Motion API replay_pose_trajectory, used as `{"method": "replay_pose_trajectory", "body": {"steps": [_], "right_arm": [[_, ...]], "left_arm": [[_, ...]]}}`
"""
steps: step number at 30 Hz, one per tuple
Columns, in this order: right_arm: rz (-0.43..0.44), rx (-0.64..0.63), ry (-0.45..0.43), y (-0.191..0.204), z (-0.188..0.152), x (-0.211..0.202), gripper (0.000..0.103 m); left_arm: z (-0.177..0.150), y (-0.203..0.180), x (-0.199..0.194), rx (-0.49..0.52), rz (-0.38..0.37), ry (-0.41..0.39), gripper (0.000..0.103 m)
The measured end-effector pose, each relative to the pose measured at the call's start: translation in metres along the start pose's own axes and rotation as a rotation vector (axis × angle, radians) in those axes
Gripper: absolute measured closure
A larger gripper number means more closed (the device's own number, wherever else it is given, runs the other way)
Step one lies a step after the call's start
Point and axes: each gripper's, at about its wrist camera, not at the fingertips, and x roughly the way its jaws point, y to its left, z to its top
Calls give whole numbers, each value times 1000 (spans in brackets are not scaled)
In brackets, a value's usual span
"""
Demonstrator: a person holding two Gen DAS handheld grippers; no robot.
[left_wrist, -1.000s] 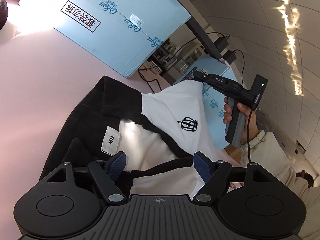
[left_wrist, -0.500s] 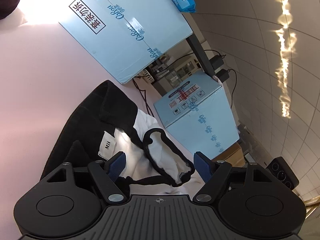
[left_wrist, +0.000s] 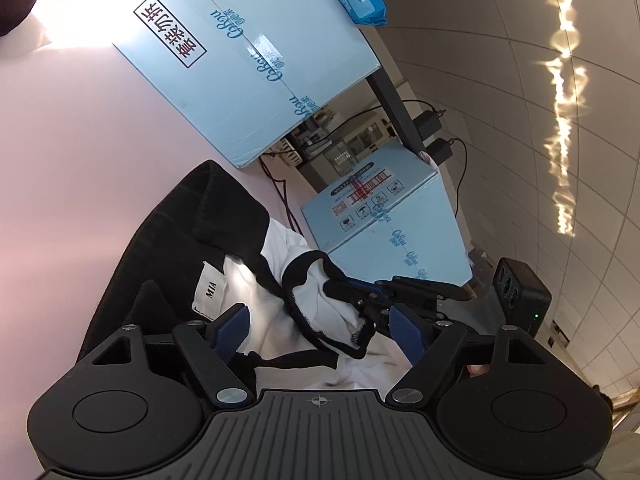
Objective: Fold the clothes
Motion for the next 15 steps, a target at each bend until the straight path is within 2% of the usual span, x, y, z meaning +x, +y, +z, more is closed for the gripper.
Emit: {"method": "replay_pose_trajectory", "body": {"steps": [4, 6, 9, 10, 13, 15], "right_arm": [[-163, 171, -98, -72, 6, -9, 96], [-183, 237, -116, -95, 4, -8, 96], [-168, 261, -202, -108, -2, -9, 96], [-139, 260, -250, -108, -4, -13, 96], [124, 210, -434, -93, -11, -43, 93], [295, 91, -461, -67, -15, -64, 90]], "left_arm": [[1, 0, 1, -1, -3, 0, 24], [0, 1, 0, -3, -8, -1, 23], [1, 2, -1, -16, -21, -5, 23], [1, 3, -1, -21, -26, -7, 23], [2, 6, -3, -40, -41, -14, 23], [3, 9, -4, -60, -54, -24, 23]]}}
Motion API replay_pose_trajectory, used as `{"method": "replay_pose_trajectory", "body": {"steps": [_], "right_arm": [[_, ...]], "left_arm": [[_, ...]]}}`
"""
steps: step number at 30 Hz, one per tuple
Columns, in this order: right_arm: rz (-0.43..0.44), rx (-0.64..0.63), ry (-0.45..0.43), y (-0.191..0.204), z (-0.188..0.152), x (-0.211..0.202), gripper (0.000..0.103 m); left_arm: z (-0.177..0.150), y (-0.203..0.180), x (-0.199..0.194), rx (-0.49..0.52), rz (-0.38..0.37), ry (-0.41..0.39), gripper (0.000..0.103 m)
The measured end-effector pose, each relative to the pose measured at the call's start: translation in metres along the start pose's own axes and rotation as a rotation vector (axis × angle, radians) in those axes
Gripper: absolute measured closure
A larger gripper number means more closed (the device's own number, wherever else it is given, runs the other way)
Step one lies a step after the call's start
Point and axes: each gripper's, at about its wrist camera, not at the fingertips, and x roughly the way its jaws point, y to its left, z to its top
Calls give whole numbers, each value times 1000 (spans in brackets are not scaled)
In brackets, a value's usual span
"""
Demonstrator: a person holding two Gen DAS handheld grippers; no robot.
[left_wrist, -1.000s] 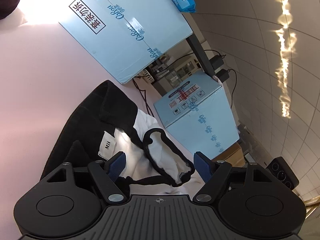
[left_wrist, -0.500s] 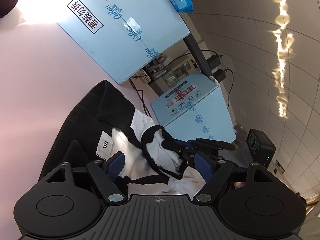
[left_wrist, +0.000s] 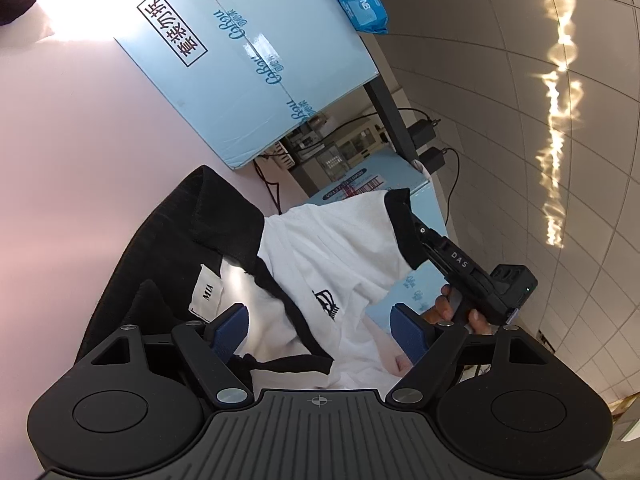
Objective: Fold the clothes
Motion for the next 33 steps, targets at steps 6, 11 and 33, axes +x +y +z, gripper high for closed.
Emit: {"method": "replay_pose_trajectory", "body": {"steps": [6, 11, 33], "right_arm": [[293, -200, 417, 74, -53, -5, 57], [182, 87, 261, 60, -55, -66, 27], [81, 564, 370, 178, -118, -42, 46]], "left_arm": [[1, 1, -5, -17, -18, -40, 21], [-1, -10, -14, 38, -27, -36, 16], [-60, -54, -97, 94, 307, 284, 59]]}}
